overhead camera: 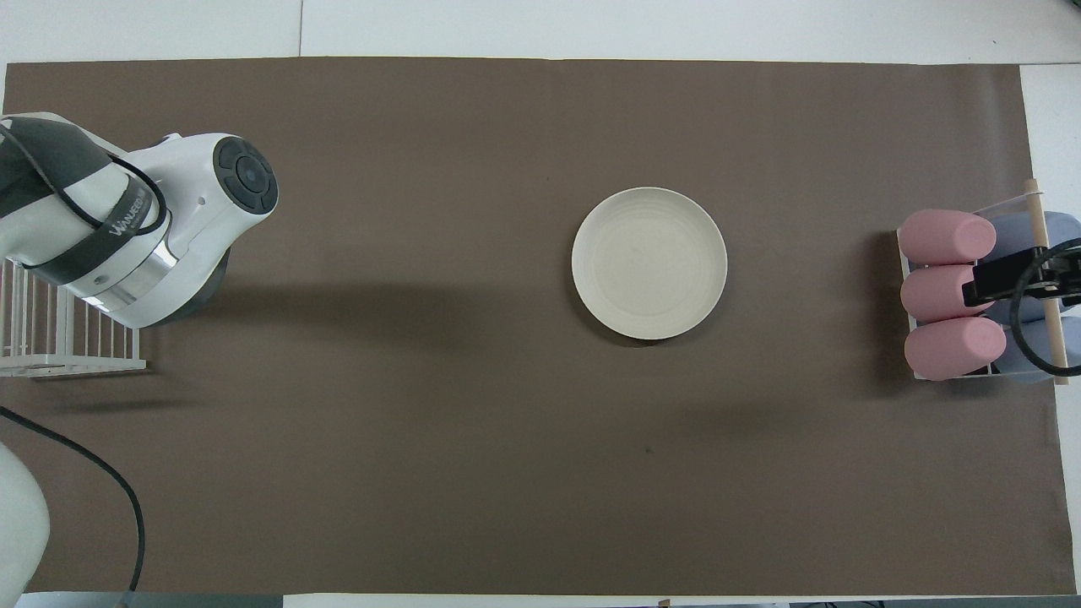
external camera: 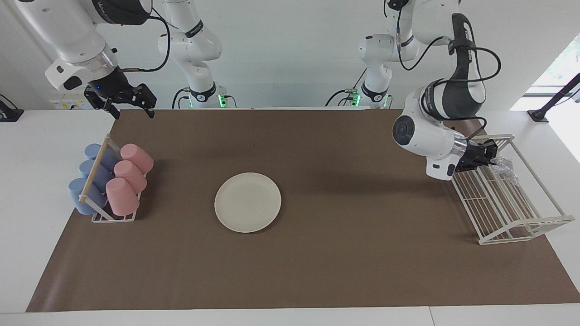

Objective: Wipe plate with sponge

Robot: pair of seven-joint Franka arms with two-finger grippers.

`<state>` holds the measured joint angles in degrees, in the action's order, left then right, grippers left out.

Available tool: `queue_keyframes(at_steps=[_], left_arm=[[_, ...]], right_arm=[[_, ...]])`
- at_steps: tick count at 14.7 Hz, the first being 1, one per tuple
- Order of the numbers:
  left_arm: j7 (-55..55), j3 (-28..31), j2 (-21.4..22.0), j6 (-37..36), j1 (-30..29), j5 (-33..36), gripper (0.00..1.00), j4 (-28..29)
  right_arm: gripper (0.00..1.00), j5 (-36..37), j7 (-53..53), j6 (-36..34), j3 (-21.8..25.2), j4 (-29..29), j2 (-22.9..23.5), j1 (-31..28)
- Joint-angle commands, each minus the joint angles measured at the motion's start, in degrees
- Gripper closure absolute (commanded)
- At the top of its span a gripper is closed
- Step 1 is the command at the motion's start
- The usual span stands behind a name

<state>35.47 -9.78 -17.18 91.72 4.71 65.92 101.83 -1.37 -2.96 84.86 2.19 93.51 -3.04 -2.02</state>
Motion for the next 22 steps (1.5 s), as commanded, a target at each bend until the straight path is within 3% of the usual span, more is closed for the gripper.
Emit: queue_keyframes(at_steps=[1,14,15,16,17,22], left_arm=[[2.3,-0.2,-4.2,-2.6,-0.8,1.5,1.00,-4.0],[7.2,-0.4,-4.9,0.7,-2.4,1.4,1.00,-2.2],[7.2,-0.4,-4.9,0.7,-2.4,1.4,0.89,-2.2],[7.2,-0.4,-4.9,0.8,-2.5,1.4,0.22,-2.2],[7.4,-0.4,-4.9,0.9,-2.5,1.3,0.02,-2.3],[7.7,-0.4,-4.9,1.2,-2.4,1.3,0.00,-2.3]], right_arm=[[0.00,1.0,-0.7,0.8,-0.1,1.2,-1.1,-0.6],[0.00,1.1,-0.6,3.5,-0.2,0.9,-0.9,-0.2],[0.00,1.1,-0.6,3.5,-0.3,0.9,-0.9,-0.2],[0.00,1.1,-0.7,3.4,-0.2,0.9,-0.9,-0.2],[0.00,1.1,-0.6,3.4,-0.3,0.9,-0.9,-0.2],[0.00,1.0,-0.6,3.5,-0.3,0.9,-0.9,-0.3]])
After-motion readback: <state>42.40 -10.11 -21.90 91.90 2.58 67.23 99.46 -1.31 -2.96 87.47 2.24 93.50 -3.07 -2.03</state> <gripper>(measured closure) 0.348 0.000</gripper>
